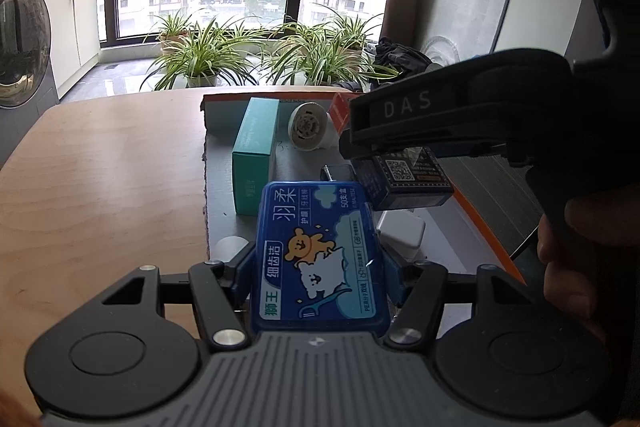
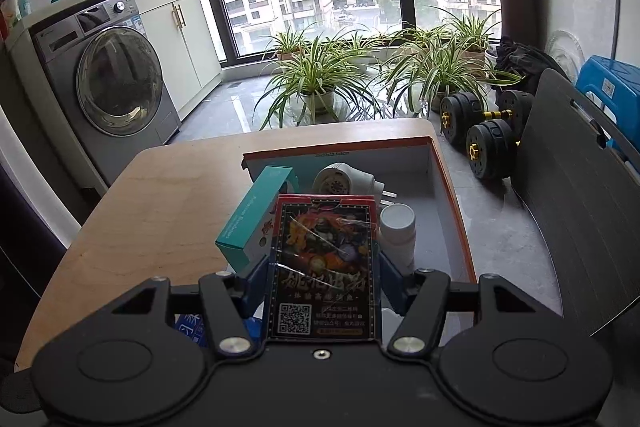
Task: Organize rigid objects
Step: 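Lower the blue case into the tray with the left gripper while the right gripper releases the card pack, then open the left gripper and withdraw both grippers from the tray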
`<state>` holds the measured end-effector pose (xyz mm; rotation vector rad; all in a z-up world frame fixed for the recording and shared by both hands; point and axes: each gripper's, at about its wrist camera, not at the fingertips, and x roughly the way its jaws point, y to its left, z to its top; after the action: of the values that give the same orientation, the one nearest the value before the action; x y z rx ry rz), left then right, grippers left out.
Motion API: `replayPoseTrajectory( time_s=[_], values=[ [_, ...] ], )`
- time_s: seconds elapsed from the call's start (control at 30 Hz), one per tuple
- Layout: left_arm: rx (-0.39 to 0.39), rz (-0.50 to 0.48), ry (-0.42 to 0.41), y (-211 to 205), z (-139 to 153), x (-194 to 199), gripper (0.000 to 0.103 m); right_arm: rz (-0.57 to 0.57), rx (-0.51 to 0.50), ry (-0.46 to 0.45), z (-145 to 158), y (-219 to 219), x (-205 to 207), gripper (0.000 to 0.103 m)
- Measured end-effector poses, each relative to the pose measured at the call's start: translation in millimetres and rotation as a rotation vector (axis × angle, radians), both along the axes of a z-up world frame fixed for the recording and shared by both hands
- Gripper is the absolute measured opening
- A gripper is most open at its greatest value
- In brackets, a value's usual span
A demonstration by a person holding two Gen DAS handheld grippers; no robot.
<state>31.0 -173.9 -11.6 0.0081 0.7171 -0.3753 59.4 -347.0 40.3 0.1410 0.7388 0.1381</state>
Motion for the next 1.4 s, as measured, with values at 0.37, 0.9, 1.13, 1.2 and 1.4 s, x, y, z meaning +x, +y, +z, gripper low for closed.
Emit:
replayPoseTrajectory(
  time_s=[0.37, 0.9, 1.13, 1.2, 1.4],
  values=[
    [0.010, 0.007, 0.000, 0, -1, -2, 0.063, 0.016, -0.015, 0.030, -10, 7, 28, 0.072],
    [0.014, -0.016, -0.012, -11, 2, -9, 0.064, -0.051, -0.010, -0.130, 27, -22, -24, 0.079],
    [0.002, 0.015, -0.018, -8, 9, -13, 0.092, -0.082, -0.018, -0.145, 32, -33, -55, 0.080],
    [0.002, 0.034, -0.024, -5, 17, -18, 0.099, -0.088, -0.018, -0.149, 34, -36, -65, 0.081],
    [0.013, 0.104, -0.027, 3, 39, -33, 0.103, -0.100, -0.023, -0.154, 39, -42, -93, 0.086]
  ],
)
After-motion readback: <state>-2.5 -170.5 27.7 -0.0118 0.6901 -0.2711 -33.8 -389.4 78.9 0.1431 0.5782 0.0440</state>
